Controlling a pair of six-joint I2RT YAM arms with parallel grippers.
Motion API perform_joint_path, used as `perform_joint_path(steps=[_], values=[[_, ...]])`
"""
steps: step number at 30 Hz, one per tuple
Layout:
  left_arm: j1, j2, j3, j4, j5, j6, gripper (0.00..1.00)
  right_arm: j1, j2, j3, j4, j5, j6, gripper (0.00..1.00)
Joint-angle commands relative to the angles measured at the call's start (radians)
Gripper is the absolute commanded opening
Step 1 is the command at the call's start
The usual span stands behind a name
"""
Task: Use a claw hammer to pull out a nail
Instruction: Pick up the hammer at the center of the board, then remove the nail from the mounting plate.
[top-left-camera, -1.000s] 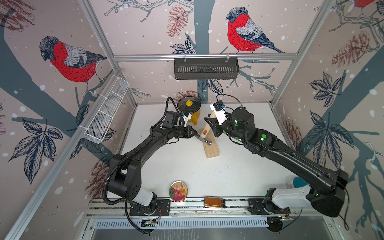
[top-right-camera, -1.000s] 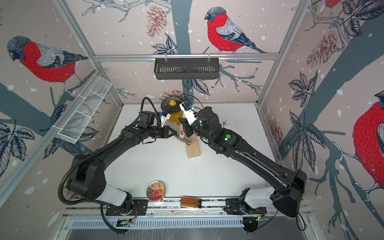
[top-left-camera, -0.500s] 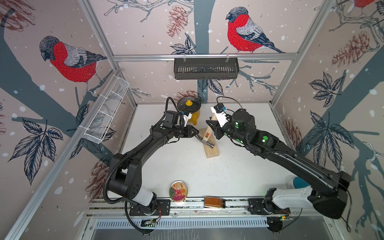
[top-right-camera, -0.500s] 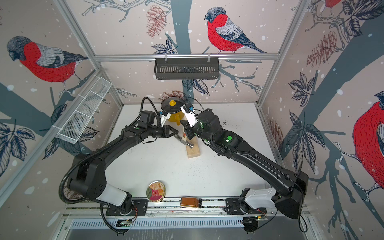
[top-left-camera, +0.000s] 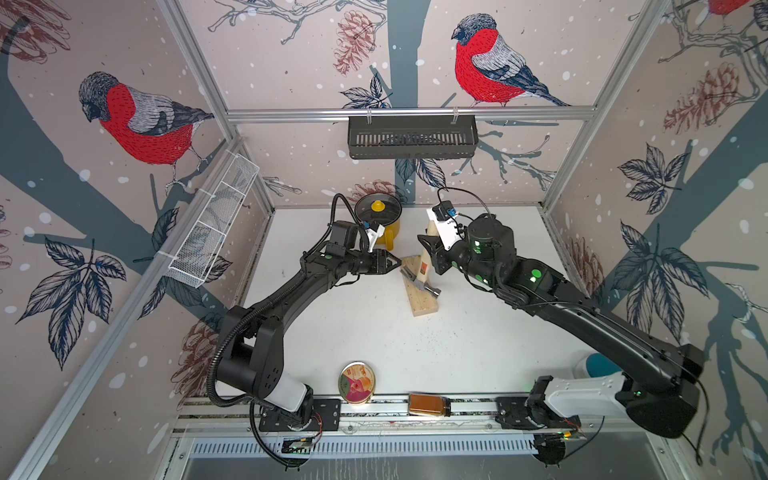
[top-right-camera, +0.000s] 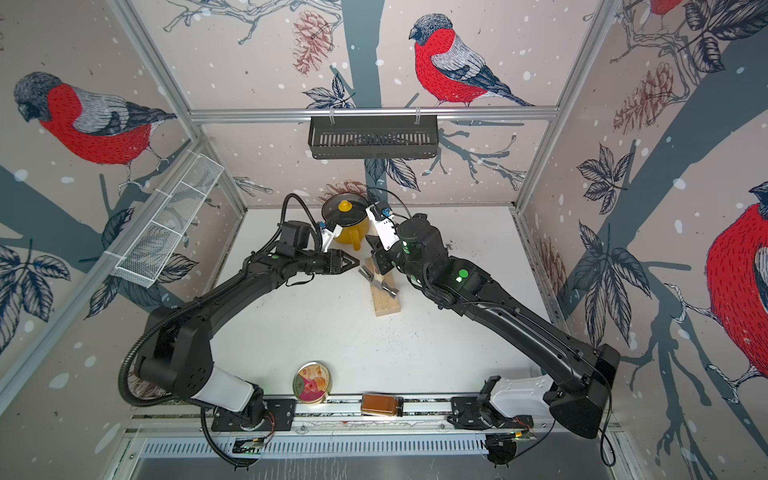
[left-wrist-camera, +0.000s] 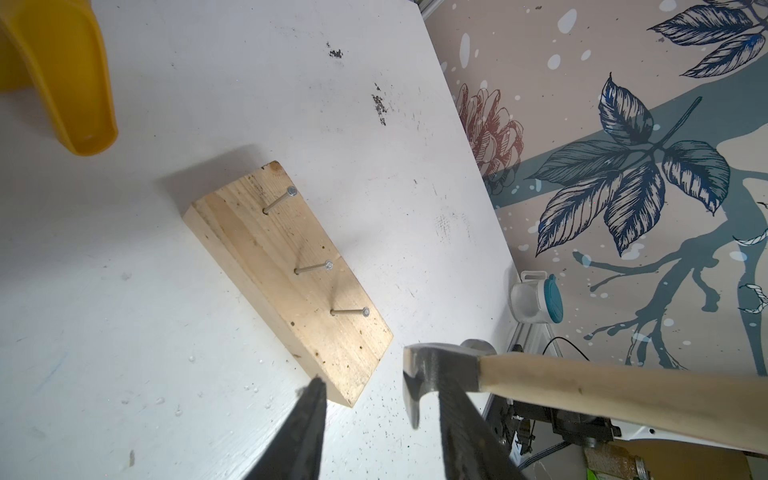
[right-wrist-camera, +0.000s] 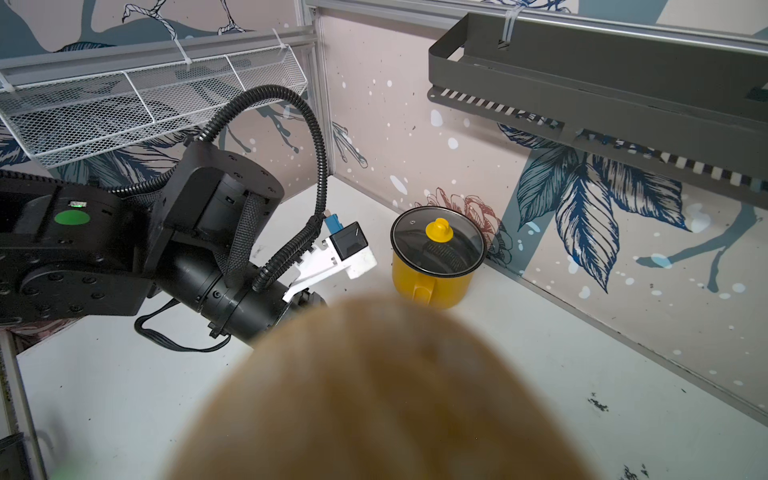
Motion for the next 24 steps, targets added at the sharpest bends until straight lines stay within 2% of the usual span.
perform_joint_path(steps=[1,8,16,24], values=[[0.004,0.002,0.002,0.028,-0.003,-0.002,0.48,0.003,-0.007,0.028,0.06,0.041,-0.011,0.0],[0.004,-0.001,-0.029,0.069,-0.037,-0.052,0.53,0.0,-0.001,0.057,0.017,0.082,0.001,0.0],[-0.004,-0.024,-0.114,0.178,-0.14,-0.151,0.55,-0.014,-0.01,0.08,-0.043,0.131,0.022,0.0],[-0.028,0.029,-0.172,0.274,-0.221,-0.208,0.55,-0.027,-0.024,0.064,-0.082,0.15,0.021,0.0]])
